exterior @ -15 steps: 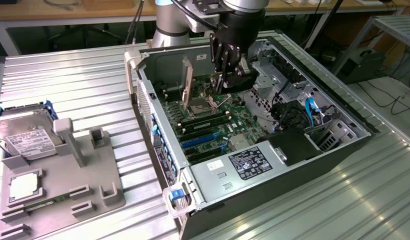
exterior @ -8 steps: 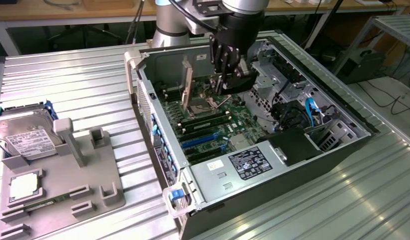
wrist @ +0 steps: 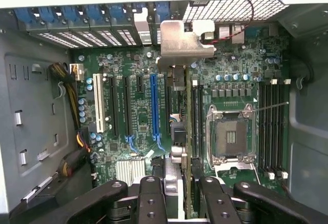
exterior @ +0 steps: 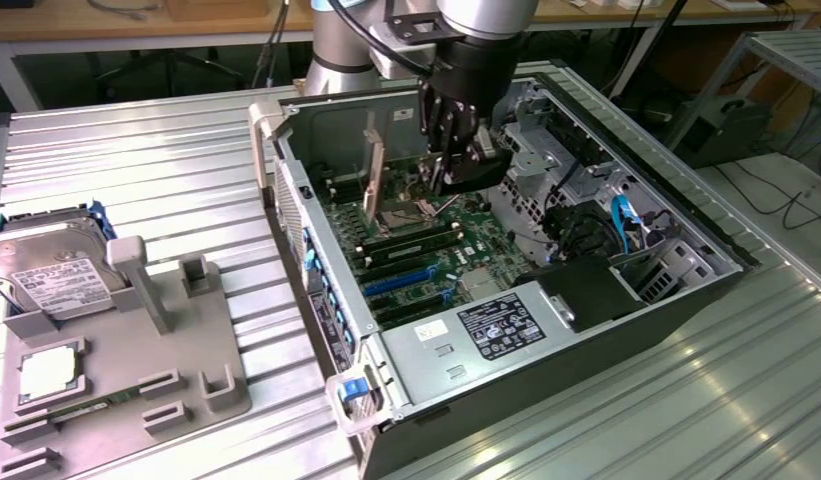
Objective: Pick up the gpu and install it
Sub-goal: 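Insert the gpu into the slot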
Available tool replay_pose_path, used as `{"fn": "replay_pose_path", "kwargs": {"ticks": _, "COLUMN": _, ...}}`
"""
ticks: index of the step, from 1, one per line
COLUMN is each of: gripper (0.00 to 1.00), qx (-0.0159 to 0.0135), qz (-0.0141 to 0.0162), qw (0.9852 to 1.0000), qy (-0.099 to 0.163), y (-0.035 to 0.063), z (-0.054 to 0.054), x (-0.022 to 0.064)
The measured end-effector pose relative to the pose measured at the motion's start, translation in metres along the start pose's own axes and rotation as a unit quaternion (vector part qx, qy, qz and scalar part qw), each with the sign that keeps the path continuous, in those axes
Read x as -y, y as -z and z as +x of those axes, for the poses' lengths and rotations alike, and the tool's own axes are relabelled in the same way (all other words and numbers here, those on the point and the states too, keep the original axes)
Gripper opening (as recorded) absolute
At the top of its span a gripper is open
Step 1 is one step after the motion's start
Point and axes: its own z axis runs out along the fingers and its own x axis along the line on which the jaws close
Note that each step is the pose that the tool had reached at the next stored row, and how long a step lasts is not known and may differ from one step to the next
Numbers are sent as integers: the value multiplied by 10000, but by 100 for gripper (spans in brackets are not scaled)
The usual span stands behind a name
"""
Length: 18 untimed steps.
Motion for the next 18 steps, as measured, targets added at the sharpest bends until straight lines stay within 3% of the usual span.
{"fn": "replay_pose_path", "kwargs": {"ticks": 11, "gripper": 31, "qx": 0, "qz": -1, "qw": 10000, "qy": 0, "y": -107, "z": 1, "x": -6}}
{"fn": "replay_pose_path", "kwargs": {"ticks": 18, "gripper": 31, "qx": 0, "qz": -19, "qw": 10000, "qy": 0, "y": -220, "z": 2, "x": -9}}
